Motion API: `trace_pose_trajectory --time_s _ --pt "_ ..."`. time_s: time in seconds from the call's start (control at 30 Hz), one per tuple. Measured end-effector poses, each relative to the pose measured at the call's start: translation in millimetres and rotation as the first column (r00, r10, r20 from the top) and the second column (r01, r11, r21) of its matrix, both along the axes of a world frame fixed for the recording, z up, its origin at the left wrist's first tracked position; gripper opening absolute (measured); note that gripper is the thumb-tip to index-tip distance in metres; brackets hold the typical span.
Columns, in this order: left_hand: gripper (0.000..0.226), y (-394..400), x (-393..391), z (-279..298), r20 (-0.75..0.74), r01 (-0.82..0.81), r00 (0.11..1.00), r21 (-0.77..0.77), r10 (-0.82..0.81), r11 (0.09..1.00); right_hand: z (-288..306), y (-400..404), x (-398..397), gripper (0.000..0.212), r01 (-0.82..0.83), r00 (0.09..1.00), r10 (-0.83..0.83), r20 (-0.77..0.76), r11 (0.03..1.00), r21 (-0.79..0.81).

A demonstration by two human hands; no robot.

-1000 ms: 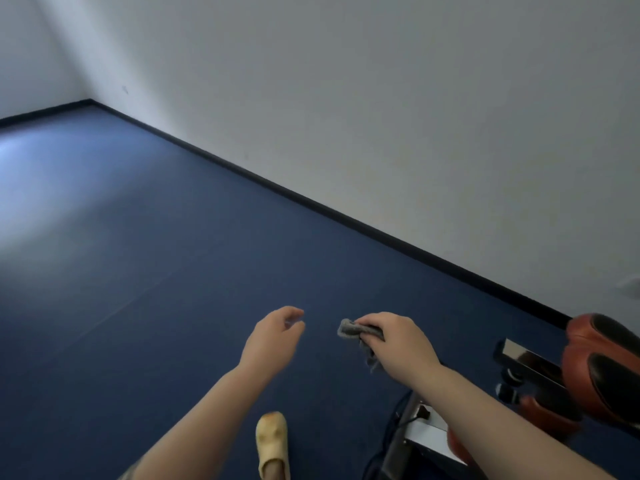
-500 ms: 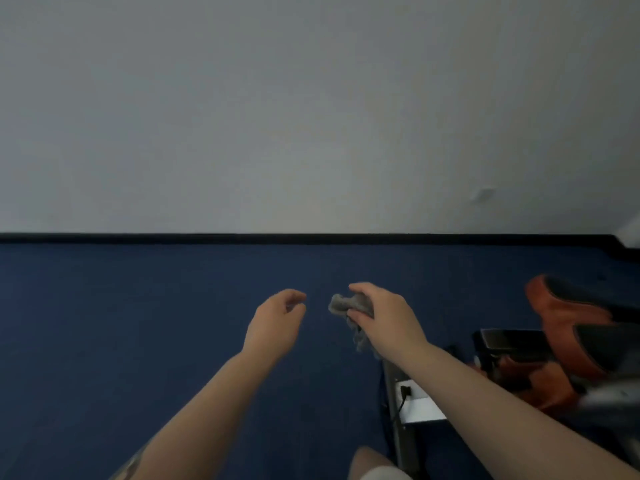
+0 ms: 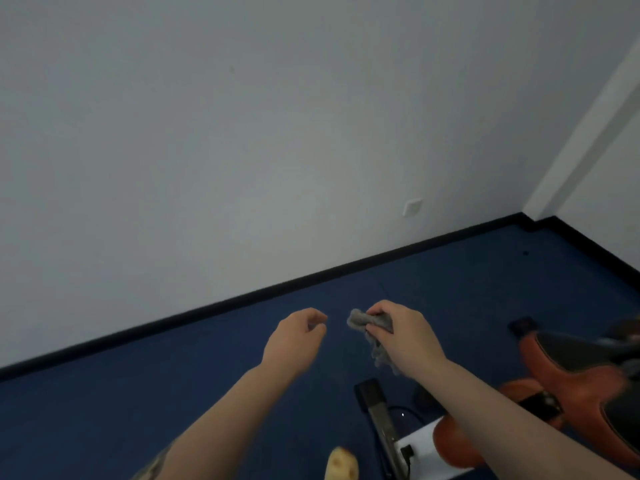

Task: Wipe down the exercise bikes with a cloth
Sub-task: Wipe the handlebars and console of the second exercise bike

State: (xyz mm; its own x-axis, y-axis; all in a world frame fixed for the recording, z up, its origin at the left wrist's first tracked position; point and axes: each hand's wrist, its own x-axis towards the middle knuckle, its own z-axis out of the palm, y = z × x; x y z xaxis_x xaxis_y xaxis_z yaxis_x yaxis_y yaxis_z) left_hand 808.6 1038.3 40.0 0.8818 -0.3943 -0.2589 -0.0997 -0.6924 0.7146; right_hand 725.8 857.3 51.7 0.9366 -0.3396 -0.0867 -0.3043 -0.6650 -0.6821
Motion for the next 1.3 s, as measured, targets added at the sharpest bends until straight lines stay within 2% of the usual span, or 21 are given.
trace_pose_trajectory --time_s 0.1,0.3,0.57,0.73,0.87,1.07,1.17,1.3 --pt "0.028 -30.9 46.6 4.2 0.017 0.103 0.994 0.044 -0.103 0.994 1.9 -33.8 39.5 0.008 0.065 0.998 -0.065 -0.003 0.998 0.004" --pt "0.027 -92.9 116.8 3.1 -0.016 0.183 0.983 -0.004 -0.183 0.983 12.0 -90.1 93.2 0.007 0.214 0.977 -0.214 -0.01 0.977 0.008" --pt "0.026 -212.9 215.2 -1.1 -0.019 0.444 0.895 -0.069 -0.446 0.893 13.4 -170.1 151.8 0.008 0.45 0.893 -0.45 -0.021 0.893 -0.012" --pt "0.026 -291.8 286.4 0.9 -0.02 0.596 0.799 -0.111 -0.601 0.795 20.8 -220.2 181.1 0.009 0.644 0.765 -0.644 -0.022 0.765 -0.011" --pt "0.025 -362.7 324.6 7.0 0.031 0.705 0.706 -0.125 -0.707 0.699 34.7 -252.8 191.2 0.015 0.79 0.613 -0.788 0.045 0.613 -0.028" --pt "0.022 -461.7 290.6 25.9 -0.016 0.847 0.489 -0.231 -0.872 0.479 52.7 -282.4 172.2 0.018 0.919 0.393 -0.913 0.111 0.388 -0.068" --pt "0.023 -500.0 268.1 37.7 0.01 0.892 0.377 -0.275 -0.926 0.36 64.3 -309.5 149.8 0.019 0.958 0.285 -0.945 0.161 0.274 -0.09" --pt "0.023 -553.7 254.0 50.8 0.05 0.915 0.303 -0.294 -0.952 0.276 74.5 -353.1 122.8 0.017 0.984 0.178 -0.955 0.238 0.166 -0.069"
